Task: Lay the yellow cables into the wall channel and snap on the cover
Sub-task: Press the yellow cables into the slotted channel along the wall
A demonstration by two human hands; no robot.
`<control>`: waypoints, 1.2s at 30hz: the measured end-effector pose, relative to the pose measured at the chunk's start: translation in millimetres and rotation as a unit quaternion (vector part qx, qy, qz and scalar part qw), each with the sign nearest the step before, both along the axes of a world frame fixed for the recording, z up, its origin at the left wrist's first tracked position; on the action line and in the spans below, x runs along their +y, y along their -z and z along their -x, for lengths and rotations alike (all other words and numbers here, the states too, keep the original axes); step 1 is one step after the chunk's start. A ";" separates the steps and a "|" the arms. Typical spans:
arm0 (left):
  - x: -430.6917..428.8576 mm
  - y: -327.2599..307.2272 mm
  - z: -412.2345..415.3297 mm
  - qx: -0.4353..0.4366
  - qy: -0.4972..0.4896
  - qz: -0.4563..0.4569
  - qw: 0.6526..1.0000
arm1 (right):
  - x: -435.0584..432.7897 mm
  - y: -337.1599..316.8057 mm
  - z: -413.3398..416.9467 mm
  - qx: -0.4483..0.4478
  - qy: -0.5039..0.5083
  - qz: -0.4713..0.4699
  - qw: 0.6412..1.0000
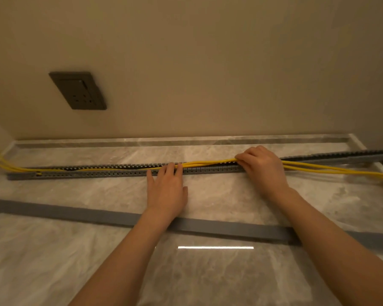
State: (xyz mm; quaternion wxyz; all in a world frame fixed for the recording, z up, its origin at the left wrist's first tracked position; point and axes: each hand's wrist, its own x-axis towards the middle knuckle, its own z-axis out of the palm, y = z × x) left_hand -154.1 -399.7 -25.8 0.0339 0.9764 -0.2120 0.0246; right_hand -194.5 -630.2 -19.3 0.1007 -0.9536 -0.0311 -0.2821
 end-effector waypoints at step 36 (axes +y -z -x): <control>-57.6 -6.4 20.6 0.012 0.159 -0.001 0.987 | 34.3 11.4 28.2 0.191 0.055 0.026 0.980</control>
